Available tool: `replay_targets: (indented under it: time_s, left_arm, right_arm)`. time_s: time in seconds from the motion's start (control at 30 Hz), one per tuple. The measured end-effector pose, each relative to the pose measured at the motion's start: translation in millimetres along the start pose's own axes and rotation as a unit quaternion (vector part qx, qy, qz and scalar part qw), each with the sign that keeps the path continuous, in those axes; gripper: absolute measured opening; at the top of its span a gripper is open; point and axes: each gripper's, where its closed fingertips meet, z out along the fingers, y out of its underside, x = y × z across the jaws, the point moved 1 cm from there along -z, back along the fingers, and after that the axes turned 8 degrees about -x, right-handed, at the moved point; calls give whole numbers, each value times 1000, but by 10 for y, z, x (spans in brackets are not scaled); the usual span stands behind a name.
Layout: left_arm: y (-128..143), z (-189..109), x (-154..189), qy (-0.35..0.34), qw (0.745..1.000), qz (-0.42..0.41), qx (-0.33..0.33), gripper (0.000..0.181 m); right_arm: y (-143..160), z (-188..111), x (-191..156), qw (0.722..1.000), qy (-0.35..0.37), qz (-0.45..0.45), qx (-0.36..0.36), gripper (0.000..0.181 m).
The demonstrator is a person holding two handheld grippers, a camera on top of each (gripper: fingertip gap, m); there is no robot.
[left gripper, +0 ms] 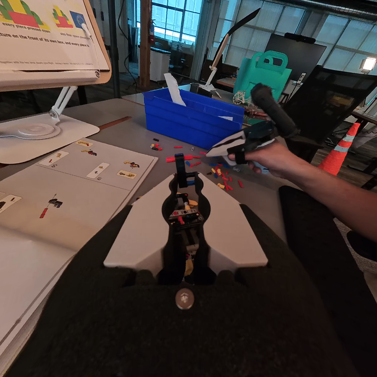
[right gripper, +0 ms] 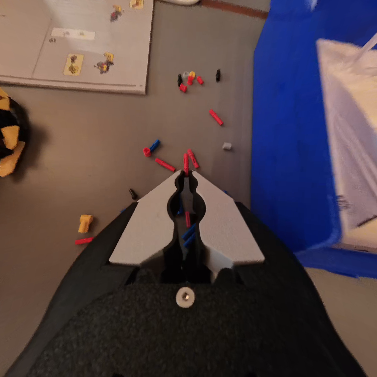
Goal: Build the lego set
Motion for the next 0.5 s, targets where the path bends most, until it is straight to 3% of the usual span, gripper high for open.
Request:
replay_targets:
  time_s: [0.07, 0.17, 0.27, 0.37, 0.5]
  left_arm:
    - [-9, -9, -8, -3, 1000, 1, 1, 17]
    - [-32, -27, -14, -7, 1000, 3, 4, 16]
    - [-34, -41, -51, -20, 1000, 11, 3, 17]
    - [-11, -44, -107, -32, 999, 13, 0, 17]
    - [-17, -58, -137, -33, 999, 8, 1, 16]
  right_arm:
    - [-169, -190, -83, 998, -3, -28, 51, 3]
    - [-329, -474, -629, 982, -71, -143, 103, 3]
    - [-122, -659, -1458, 937, -218, -260, 81, 3]
    - [132, -742, -1996, 895, -313, -316, 38, 4]
    - [376, -725, -2321, 865, -344, -365, -1, 4]
